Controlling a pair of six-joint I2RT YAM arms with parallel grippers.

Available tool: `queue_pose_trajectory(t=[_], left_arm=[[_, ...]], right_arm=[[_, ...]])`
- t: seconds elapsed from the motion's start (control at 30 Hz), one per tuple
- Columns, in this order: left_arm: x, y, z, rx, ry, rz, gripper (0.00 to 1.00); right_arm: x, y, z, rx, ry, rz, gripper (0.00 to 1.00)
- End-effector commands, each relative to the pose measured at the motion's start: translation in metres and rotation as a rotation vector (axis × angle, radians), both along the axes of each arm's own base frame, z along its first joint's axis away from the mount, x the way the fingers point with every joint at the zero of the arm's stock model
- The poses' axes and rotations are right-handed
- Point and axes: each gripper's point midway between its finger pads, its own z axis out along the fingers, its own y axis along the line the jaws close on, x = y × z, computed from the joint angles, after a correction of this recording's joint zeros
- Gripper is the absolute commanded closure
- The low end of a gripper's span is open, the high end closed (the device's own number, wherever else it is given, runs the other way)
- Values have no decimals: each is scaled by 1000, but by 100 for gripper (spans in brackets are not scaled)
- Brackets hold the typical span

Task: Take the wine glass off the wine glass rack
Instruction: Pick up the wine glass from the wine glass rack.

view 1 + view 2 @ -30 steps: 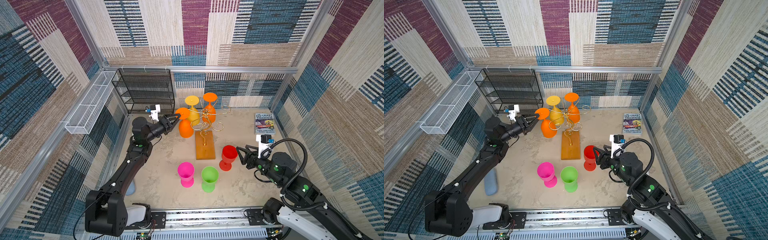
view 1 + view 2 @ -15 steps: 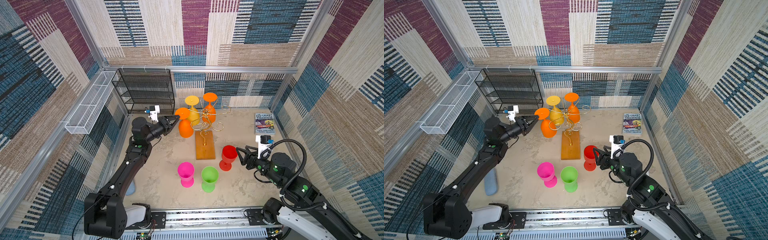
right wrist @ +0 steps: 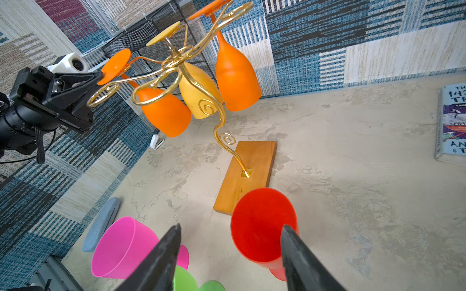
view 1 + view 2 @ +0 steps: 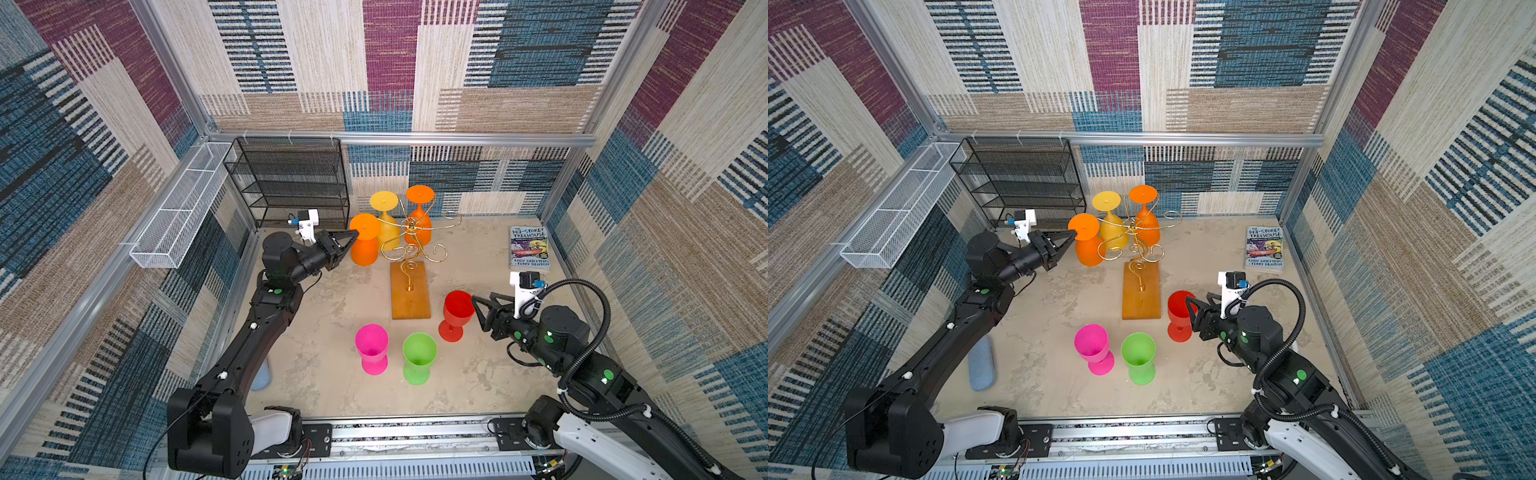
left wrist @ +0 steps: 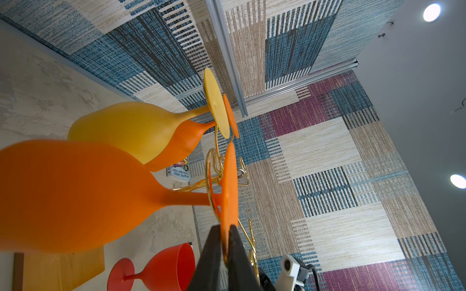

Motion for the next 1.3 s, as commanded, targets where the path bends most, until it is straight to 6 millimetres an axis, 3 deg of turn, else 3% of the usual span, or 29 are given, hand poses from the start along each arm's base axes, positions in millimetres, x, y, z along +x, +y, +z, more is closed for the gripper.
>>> queue_pose_trajectory(t=[0.0,0.4,0.73,1.27], left_arm=[[-3,1,10,18,-50,5,91],[-8,5,32,-18,-55,21,100],[3,6,32,5,-55,40,100],[13,-28,34,0,-54,-56,100]], right_arm=[[3,0,5,23,-17,-16,36],[5,0,6,17,-18,-18,35],[5,-2,5,11,-22,-27,35],[3,-6,-2,4,-25,-38,34]])
